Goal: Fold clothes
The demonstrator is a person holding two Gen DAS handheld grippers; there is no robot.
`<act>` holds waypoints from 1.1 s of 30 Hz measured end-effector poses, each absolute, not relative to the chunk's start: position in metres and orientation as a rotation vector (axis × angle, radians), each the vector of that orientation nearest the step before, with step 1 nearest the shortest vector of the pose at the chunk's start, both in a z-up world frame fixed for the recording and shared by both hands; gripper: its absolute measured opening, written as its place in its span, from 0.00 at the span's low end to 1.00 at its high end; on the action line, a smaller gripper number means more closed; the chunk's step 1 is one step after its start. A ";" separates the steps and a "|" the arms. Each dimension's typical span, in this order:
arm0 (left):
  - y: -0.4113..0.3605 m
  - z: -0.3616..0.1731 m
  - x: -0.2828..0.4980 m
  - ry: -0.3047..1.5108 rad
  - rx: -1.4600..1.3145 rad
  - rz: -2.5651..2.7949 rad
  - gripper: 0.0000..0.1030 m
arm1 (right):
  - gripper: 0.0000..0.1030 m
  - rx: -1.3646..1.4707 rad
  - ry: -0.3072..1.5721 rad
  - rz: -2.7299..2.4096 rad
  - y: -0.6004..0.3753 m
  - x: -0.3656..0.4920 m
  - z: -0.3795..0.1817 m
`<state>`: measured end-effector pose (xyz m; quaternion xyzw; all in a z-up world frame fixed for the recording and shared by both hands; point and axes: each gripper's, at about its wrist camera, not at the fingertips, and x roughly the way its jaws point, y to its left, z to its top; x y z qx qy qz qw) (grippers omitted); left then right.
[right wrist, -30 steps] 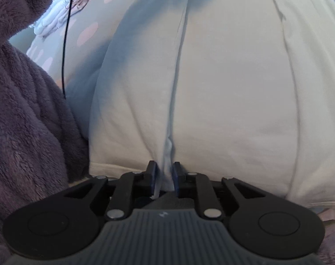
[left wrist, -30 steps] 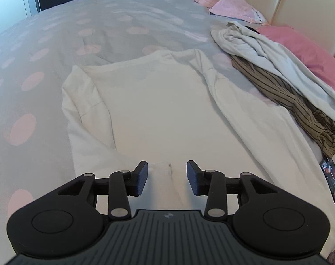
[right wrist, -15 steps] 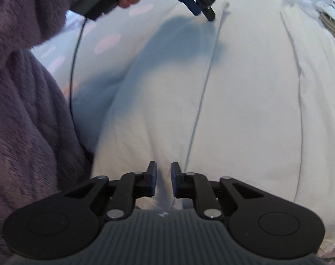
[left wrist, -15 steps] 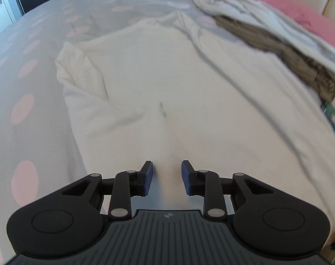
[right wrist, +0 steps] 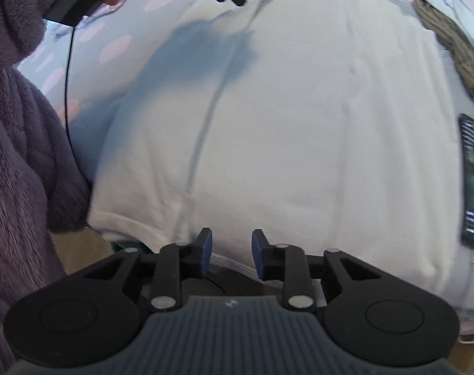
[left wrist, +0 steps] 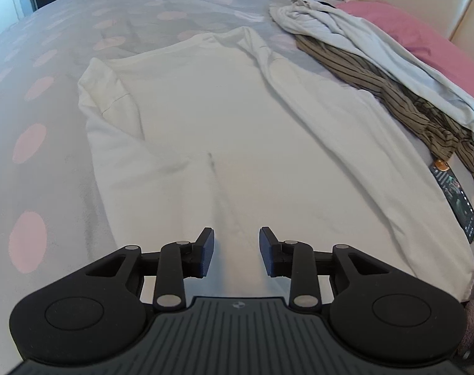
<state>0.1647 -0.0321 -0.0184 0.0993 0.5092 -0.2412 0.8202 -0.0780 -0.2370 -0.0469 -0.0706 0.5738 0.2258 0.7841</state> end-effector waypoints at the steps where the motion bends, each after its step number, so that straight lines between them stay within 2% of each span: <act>1: -0.037 -0.017 0.164 1.082 0.214 -0.525 0.29 | 0.30 -0.177 1.246 0.470 -0.250 -0.079 -0.045; 9: -0.083 -0.006 0.167 1.074 0.187 -0.600 0.29 | 0.34 -0.326 1.339 0.367 -0.318 -0.076 -0.047; 19: -0.190 -0.001 0.203 1.110 0.095 -0.668 0.29 | 0.39 -0.521 1.434 0.457 -0.327 -0.064 -0.081; 21: -0.209 -0.004 0.207 1.116 0.107 -0.673 0.32 | 0.44 -0.531 1.437 0.453 -0.334 -0.059 -0.084; 22: -0.219 -0.006 0.210 1.119 0.113 -0.671 0.33 | 0.51 -0.520 1.433 0.452 -0.338 -0.055 -0.085; 31: -0.279 -0.035 0.253 1.184 0.132 -0.574 0.36 | 0.50 -0.397 1.446 0.508 -0.337 -0.026 -0.099; 33: -0.287 -0.043 0.262 1.202 0.131 -0.560 0.36 | 0.46 -0.405 1.450 0.519 -0.334 -0.024 -0.100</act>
